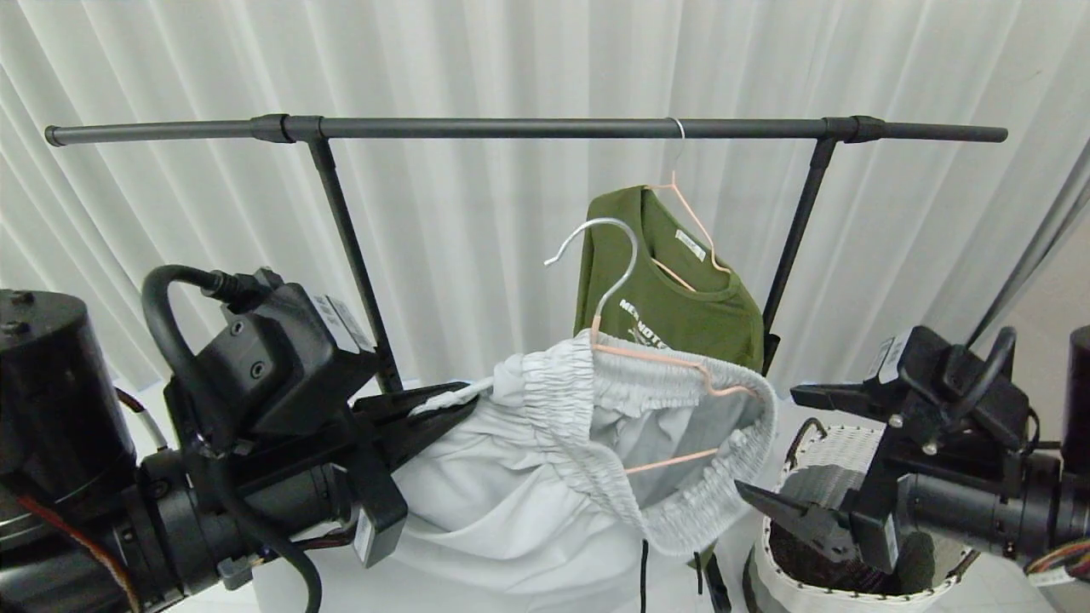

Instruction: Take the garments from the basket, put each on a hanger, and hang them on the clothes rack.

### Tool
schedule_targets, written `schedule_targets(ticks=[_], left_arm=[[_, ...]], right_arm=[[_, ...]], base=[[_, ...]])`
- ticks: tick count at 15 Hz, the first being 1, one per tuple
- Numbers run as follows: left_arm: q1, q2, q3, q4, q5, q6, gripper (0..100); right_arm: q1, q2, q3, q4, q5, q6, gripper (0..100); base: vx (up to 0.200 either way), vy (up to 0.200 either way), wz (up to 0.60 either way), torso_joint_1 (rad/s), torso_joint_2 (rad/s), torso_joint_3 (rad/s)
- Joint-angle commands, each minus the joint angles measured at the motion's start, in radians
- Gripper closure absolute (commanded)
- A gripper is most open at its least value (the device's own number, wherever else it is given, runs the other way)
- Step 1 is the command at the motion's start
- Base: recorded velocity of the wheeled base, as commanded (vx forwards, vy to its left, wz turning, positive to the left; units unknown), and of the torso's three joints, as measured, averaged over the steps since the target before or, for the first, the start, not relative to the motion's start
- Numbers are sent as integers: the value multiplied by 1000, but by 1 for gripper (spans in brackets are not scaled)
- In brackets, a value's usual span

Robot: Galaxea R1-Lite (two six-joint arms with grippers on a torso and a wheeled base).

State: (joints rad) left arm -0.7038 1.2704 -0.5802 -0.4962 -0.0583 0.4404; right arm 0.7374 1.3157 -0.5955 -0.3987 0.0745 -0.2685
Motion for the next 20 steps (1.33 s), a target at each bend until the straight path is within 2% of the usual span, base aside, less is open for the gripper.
schedule_targets(ticks=[1, 5, 8, 12, 19, 20], left_arm=[[4, 0, 10, -5, -9, 14, 100], [4, -6, 3, -10, -34, 20, 100], [4, 0, 8, -73, -52, 70, 100], [4, 1, 7, -73, -64, 75, 100], [4, -2, 3, -85, -66, 75, 100], [4, -2, 3, -85, -66, 75, 100]], right_arm=[[-55, -6, -109, 77, 67, -66, 0], [-59, 63, -198, 118, 126, -144, 0], [-53, 142, -285, 173, 182, -196, 0], [-50, 232, -386, 210, 202, -204, 0], [-9, 267, -408, 210, 220, -202, 0], [-9, 267, -408, 210, 222, -202, 100]], base=[[0, 0, 0, 0, 0, 0], [0, 0, 0, 0, 0, 0], [0, 0, 0, 0, 0, 0], [0, 0, 0, 0, 0, 0], [0, 0, 0, 0, 0, 0], [0, 0, 0, 0, 0, 0]])
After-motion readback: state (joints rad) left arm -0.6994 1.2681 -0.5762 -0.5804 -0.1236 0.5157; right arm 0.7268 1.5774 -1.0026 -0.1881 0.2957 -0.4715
